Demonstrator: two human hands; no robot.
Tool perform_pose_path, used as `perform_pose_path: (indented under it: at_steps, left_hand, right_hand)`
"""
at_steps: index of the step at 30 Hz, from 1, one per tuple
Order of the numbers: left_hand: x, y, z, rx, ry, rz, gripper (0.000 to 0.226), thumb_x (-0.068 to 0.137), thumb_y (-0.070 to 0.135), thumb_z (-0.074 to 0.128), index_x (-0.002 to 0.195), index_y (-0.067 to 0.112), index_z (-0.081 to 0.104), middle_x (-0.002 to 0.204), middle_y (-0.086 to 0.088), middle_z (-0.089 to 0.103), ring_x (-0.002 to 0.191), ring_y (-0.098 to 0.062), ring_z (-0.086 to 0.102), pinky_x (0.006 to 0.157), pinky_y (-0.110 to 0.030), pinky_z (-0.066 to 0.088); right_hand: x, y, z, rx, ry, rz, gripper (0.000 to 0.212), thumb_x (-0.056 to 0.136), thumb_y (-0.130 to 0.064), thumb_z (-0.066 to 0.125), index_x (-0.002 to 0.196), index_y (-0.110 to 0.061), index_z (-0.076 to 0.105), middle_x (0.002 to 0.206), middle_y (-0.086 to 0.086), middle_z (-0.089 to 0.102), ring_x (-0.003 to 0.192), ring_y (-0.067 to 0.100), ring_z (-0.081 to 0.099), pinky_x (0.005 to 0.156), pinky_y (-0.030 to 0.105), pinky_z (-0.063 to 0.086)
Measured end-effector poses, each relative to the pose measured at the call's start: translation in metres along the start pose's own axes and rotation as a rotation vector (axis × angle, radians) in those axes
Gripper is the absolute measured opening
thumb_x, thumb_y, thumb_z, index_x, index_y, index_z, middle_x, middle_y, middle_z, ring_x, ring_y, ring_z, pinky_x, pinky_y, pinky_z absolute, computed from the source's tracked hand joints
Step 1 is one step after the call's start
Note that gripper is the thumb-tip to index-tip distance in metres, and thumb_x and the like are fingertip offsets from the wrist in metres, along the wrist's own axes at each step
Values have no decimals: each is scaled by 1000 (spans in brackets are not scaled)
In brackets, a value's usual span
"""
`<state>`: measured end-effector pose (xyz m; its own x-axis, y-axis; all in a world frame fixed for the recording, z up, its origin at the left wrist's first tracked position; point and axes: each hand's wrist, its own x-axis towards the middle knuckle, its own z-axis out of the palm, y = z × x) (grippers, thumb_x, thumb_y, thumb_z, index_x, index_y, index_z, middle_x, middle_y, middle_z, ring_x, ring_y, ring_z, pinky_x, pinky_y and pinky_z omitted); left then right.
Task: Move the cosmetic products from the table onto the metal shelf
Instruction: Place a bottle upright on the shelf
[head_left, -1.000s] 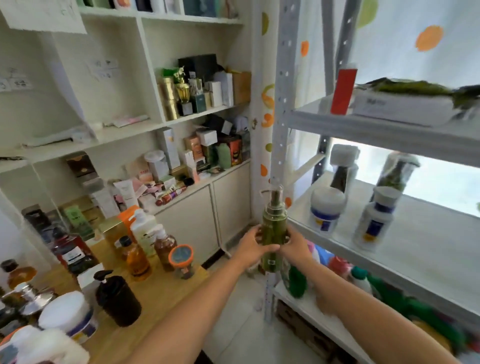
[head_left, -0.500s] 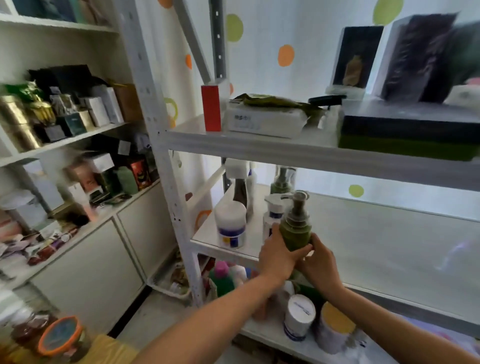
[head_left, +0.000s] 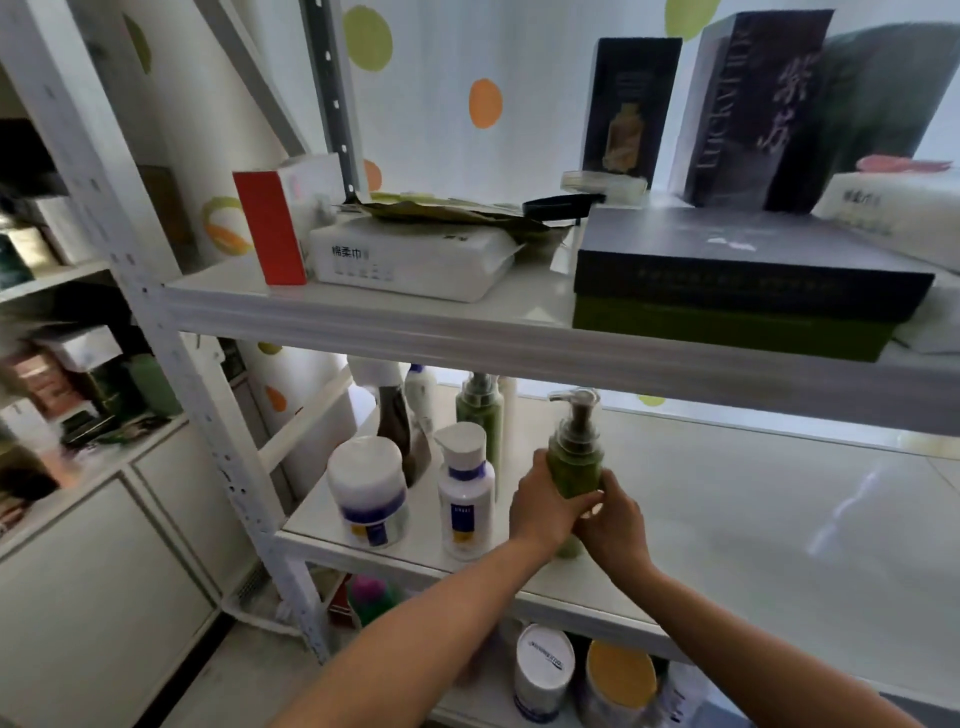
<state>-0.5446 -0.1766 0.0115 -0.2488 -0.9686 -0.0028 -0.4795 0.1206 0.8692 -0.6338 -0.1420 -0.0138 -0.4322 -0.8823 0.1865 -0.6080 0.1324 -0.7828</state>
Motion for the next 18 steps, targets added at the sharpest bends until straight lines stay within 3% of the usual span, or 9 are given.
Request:
perform_pose_path:
  at_steps: [13,18]
  left_hand:
    - [68,1,9,-39,102,-19,58,78,28,77,124,11,45,121,-9,60,112,-26,58,94,-32,45]
    - [84,6,15,52,77,-68,59,86,38,68,129,7,41,128,-13,53,117,-30,55,97,-37,45]
  right_hand:
    - [70,-3,16,-69,-77,11,33,78,-2,63,108,-3,48,96,17,65,87,34,59,66,30,37]
    - [91,3,24,-66,-37,13,25,82,0,53,107,-3,48,94,22,65,86,37,60,65,32,37]
